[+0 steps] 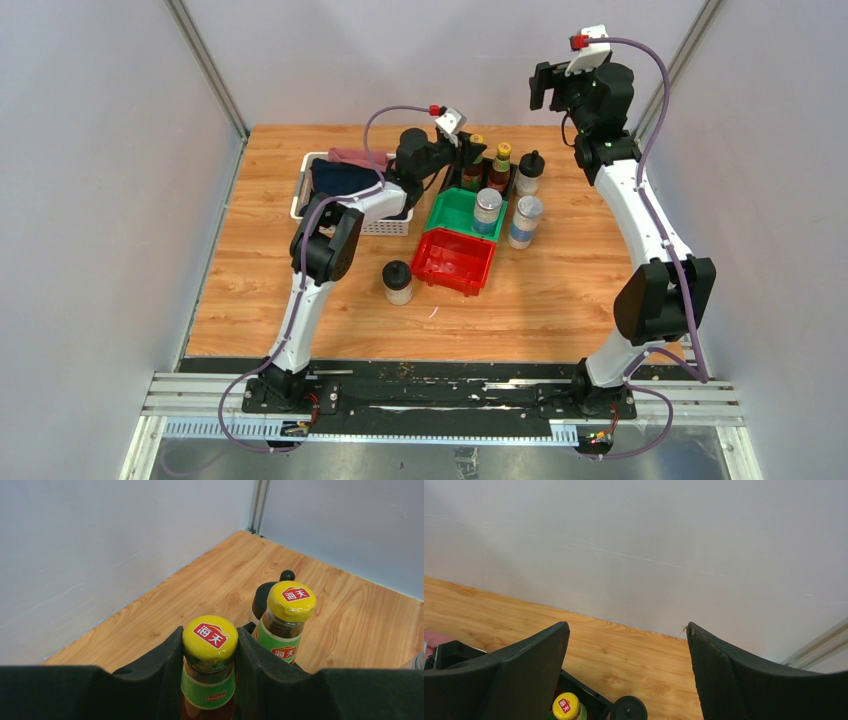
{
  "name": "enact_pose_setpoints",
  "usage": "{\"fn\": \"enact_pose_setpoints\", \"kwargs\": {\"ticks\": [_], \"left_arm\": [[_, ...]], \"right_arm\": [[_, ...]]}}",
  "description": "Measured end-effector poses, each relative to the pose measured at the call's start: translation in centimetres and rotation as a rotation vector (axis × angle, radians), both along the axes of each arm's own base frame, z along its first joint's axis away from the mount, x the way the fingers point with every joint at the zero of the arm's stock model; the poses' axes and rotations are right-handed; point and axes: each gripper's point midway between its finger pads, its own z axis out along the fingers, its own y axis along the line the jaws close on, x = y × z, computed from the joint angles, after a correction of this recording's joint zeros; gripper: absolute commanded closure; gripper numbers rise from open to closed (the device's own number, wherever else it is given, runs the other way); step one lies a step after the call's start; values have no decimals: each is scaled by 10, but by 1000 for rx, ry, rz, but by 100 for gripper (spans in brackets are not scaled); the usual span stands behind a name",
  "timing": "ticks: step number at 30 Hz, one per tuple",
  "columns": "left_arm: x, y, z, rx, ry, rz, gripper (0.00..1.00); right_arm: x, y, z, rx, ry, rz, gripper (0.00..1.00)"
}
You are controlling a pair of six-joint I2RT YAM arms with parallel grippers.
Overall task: Organize the condiment bottles
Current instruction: Place the bottle in the storage box.
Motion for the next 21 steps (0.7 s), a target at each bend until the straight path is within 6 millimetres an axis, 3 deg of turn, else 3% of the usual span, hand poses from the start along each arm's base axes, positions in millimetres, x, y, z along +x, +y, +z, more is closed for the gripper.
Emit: {"fn": "enact_pose_setpoints", "kwargs": {"ticks": [21], "left_arm": [[1,1,-2,22,-43,19,100]], "right_arm": [[-1,3,0,19,3,16,10]]}}
